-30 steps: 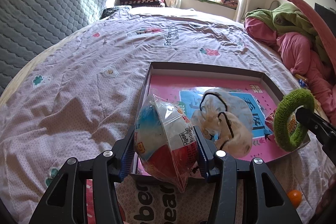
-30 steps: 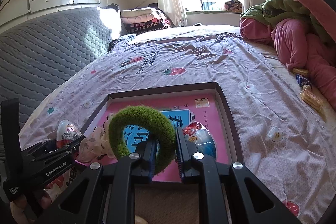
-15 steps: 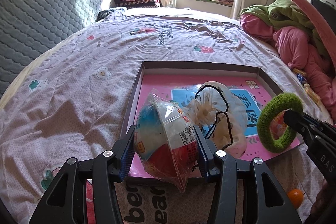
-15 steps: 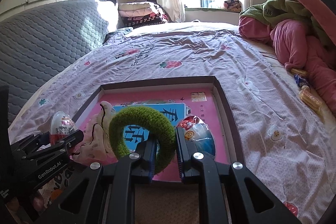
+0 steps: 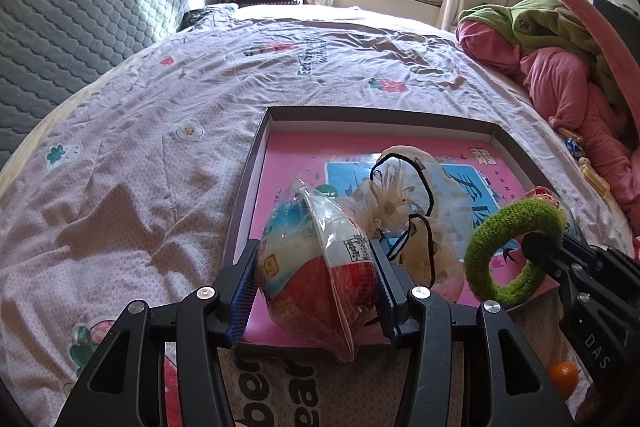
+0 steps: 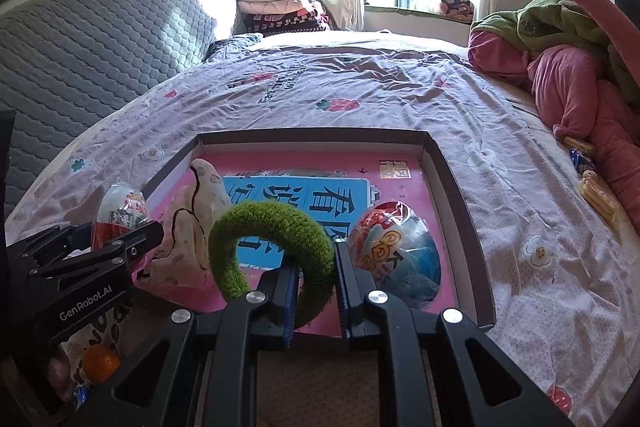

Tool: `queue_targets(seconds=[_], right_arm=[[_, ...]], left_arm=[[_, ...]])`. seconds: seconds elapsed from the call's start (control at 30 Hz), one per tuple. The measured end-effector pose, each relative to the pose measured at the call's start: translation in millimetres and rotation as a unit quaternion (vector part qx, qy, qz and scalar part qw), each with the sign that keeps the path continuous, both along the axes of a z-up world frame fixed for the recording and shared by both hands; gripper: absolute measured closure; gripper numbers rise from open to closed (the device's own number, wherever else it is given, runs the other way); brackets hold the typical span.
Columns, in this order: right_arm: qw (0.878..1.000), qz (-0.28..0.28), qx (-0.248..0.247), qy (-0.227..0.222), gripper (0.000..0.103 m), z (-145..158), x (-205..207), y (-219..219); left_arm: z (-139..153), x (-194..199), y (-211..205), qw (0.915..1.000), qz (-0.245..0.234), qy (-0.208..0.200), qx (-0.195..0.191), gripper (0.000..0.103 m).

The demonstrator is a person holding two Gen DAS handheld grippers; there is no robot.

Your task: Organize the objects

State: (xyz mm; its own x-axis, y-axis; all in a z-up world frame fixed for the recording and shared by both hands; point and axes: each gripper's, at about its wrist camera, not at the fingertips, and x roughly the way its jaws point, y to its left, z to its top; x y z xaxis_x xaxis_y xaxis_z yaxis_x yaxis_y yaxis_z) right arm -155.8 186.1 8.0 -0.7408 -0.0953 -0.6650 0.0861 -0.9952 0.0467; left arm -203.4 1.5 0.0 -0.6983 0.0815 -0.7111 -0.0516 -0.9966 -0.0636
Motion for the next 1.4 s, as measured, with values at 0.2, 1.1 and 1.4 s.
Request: queue_targets(seconds=[0.2, 1.1, 1.4], right_arm=[[1.000, 0.001, 0.007, -0.009, 0.085, -4, -2, -2], [0.999, -0.019, 0.017, -0.026, 0.085, -10, -3, 13], [0.999, -0.019, 0.014, -0.030, 0.084, -9, -1, 16]], left_arm=[[-7, -6, -3, 0.9999, 0.008, -0.013, 0.006, 0.050], [-11, -2, 0, 0.9994, -0.007, -0.034, 0.007, 0.050], [-9, 2, -4, 0.9990, -0.010, -0.038, 0.023, 0.050]])
